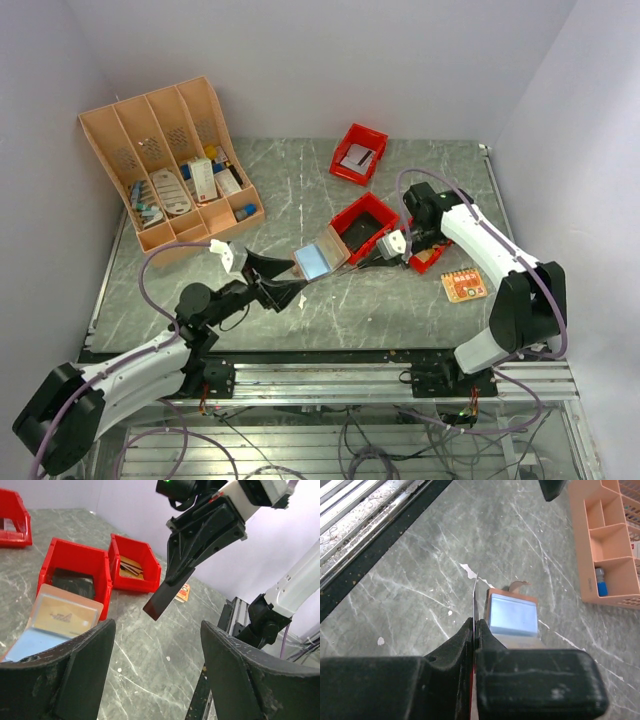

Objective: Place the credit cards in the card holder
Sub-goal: Pick up the credit card from the storage box.

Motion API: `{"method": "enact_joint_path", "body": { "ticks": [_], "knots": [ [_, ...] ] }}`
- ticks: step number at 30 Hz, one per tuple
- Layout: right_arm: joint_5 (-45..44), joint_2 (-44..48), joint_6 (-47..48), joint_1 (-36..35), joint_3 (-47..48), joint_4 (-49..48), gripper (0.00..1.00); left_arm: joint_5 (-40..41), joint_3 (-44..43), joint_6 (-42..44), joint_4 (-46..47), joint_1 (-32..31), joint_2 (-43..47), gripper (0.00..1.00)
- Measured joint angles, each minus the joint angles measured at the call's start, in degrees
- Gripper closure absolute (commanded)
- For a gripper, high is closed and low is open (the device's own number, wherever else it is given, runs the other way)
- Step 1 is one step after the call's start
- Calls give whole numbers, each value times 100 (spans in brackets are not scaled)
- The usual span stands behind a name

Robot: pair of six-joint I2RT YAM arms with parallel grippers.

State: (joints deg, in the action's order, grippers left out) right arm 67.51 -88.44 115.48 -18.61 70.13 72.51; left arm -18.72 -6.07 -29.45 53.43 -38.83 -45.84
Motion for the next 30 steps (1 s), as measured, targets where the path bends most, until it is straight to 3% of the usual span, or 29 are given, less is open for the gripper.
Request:
{"method": "enact_joint_path", "body": {
  "ticks": [8,14,17,20,24,30],
  "knots": [
    [50,-15,114,0,-96,140,100,-37,-94,811,190,-426,-103,22],
    [-107,-911,-2879,-22,1130,-282,100,586,-640,1292,-627,-822,-404,18],
    [-146,-1576,-3668,-20,1757,-28,100,942,-940,968,-1263,-767,-612,20],
    [-238,-1937,-4162,-28,1788,212,100,846,-1405,483,-1764,-492,-1021,24],
    [-269,-2197,-4695,-52,1808,411,100,254,-1764,-101,-1808,-87,-1633,26],
    [-103,-2393,-5195,-59,1897,527,100,-492,-1790,-503,-1506,17,-2461,30]
  ]
}}
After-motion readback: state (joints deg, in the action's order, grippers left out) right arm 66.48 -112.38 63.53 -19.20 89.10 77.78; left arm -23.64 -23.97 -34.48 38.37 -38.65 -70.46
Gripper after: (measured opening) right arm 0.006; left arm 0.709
